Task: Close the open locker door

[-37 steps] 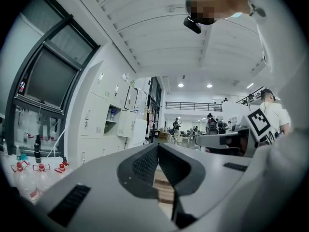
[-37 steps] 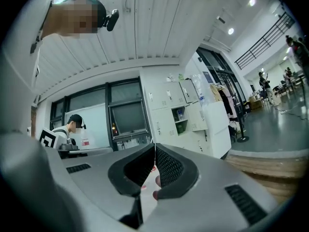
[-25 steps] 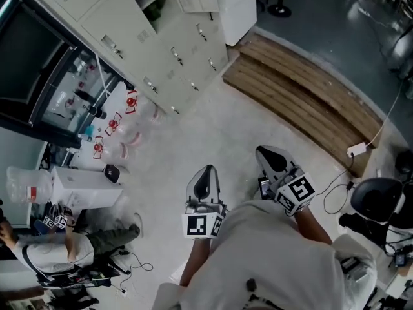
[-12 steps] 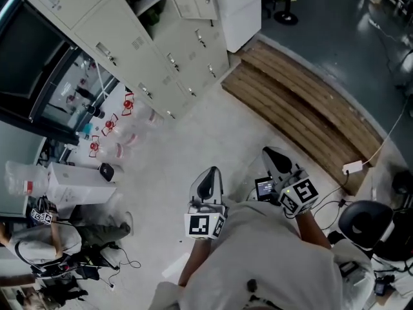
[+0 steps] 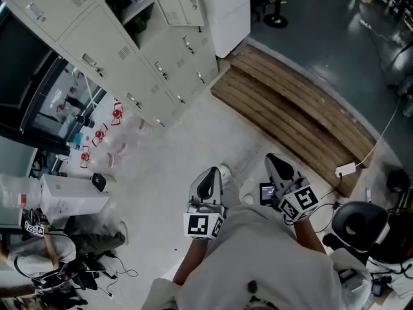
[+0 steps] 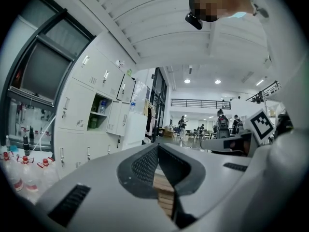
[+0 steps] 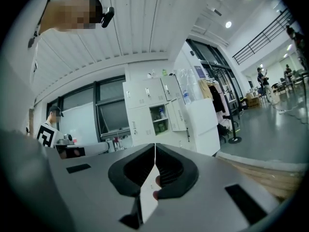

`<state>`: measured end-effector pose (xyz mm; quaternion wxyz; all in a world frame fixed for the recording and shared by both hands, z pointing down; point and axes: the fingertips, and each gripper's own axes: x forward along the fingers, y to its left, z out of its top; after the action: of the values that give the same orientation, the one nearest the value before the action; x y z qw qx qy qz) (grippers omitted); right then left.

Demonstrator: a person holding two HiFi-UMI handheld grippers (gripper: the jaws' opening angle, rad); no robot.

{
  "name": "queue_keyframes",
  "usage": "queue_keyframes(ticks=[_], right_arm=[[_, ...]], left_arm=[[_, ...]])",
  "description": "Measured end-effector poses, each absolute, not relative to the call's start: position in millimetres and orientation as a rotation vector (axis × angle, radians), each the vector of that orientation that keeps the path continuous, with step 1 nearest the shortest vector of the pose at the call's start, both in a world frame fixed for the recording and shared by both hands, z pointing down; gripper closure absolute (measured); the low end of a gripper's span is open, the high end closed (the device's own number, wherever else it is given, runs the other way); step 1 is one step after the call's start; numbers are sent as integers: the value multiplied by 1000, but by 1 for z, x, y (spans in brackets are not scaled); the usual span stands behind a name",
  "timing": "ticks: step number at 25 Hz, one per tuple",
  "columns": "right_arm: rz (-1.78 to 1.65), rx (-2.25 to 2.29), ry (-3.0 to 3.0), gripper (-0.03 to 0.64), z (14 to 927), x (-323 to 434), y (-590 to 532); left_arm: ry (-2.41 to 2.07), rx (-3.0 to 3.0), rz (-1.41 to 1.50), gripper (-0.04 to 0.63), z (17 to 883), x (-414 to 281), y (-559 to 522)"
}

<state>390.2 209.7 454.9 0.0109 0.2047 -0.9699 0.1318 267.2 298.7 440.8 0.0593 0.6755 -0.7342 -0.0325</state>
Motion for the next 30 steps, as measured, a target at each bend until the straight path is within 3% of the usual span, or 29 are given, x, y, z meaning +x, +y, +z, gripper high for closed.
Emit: queue_keyframes(ticks=[10, 30], right_arm=[[409, 677, -2983, 588, 461, 363, 151], [355, 587, -3025, 588, 440, 193, 43]], left_arm=[[-2192, 2093, -116, 588, 440, 233, 225], [-2221, 2135, -134, 588, 426, 79, 107]])
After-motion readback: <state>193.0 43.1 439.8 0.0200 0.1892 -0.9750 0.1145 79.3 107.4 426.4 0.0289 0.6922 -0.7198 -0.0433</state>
